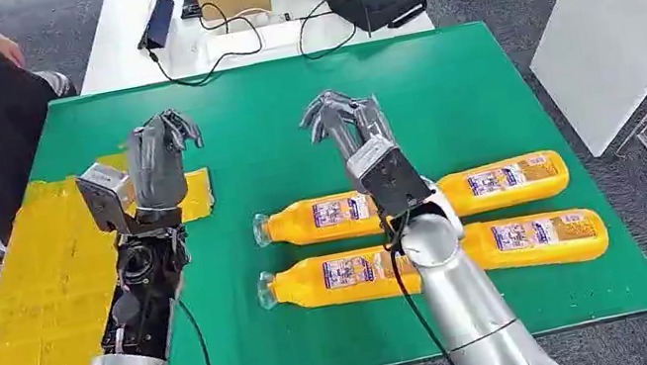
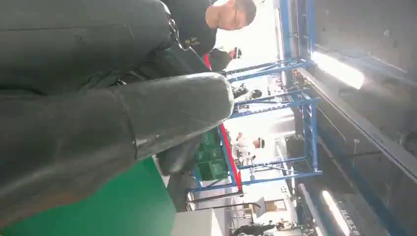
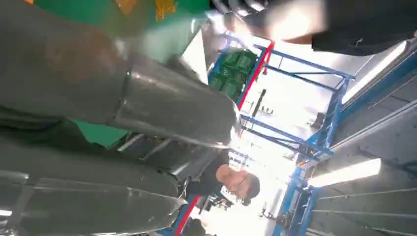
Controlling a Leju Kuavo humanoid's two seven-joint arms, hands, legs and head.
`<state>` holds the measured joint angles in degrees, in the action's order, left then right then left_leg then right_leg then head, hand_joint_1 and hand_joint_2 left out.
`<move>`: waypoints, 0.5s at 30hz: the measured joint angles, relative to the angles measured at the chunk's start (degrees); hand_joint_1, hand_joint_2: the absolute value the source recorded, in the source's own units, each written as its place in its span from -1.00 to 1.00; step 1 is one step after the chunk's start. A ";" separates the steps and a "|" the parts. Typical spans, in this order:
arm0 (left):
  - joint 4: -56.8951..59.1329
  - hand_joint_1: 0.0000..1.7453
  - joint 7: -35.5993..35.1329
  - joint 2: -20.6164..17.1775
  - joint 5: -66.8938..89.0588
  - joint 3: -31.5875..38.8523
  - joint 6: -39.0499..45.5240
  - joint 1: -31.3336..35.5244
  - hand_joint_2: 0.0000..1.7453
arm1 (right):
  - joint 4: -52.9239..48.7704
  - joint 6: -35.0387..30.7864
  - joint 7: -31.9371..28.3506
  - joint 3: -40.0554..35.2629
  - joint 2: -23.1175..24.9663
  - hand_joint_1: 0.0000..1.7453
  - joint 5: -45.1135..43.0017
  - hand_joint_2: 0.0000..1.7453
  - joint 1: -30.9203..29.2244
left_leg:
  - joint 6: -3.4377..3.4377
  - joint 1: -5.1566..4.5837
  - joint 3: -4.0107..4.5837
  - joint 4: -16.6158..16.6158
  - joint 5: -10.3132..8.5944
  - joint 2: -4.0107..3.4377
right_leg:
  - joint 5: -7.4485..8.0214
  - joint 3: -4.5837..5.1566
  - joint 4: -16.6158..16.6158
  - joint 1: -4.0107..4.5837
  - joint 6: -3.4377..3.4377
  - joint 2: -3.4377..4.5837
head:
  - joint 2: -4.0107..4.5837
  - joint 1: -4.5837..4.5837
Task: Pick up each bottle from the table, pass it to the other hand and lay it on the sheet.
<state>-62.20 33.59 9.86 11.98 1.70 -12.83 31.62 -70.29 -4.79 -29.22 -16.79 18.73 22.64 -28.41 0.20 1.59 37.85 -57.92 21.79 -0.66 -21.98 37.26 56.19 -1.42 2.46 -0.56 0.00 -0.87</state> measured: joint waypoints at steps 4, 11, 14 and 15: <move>0.00 1.00 0.22 0.00 -0.11 0.00 -0.24 -0.23 -1.00 | 0.00 0.00 -0.36 0.00 -0.04 1.00 -0.39 -1.00 0.22 | -0.01 0.00 0.00 0.00 0.10 0.00 | -0.06 0.03 -0.06 0.00 -0.02 0.00 | 0.00 0.00; -9.32 1.00 5.68 4.37 -6.56 -2.25 -2.30 -30.75 -1.00 | -7.46 -3.08 -10.49 0.37 -3.89 1.00 -14.21 -1.00 31.23 | -0.16 -0.06 -2.47 0.37 1.97 0.01 | -1.82 -2.61 -0.56 -0.11 0.13 0.02 | 0.00 0.20; -11.36 -1.00 5.68 4.81 -7.71 -2.82 -1.42 -34.85 -1.00 | -8.92 -4.41 -10.73 -0.13 -4.78 0.12 -15.17 -1.00 35.13 | -0.25 -0.10 -2.30 0.39 2.10 -0.01 | -1.86 -2.37 -0.59 -0.14 0.15 0.01 | 0.00 0.13; -11.47 -1.00 5.68 4.81 -7.98 -2.93 -1.18 -35.27 -1.00 | -8.94 -4.63 -10.73 -0.30 -4.94 -1.00 -15.51 -1.00 35.38 | -0.24 -0.10 -2.29 0.39 2.10 -0.01 | -1.87 -2.37 -0.59 -0.14 0.14 0.01 | 0.00 0.13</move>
<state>-73.68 39.28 14.67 4.00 -1.22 -14.01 -3.66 -79.23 -9.42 -39.95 -17.09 13.79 7.13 6.97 -0.05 1.49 35.57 -57.52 23.89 -0.68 -23.84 34.90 55.61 -1.56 2.60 -0.55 0.00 -0.74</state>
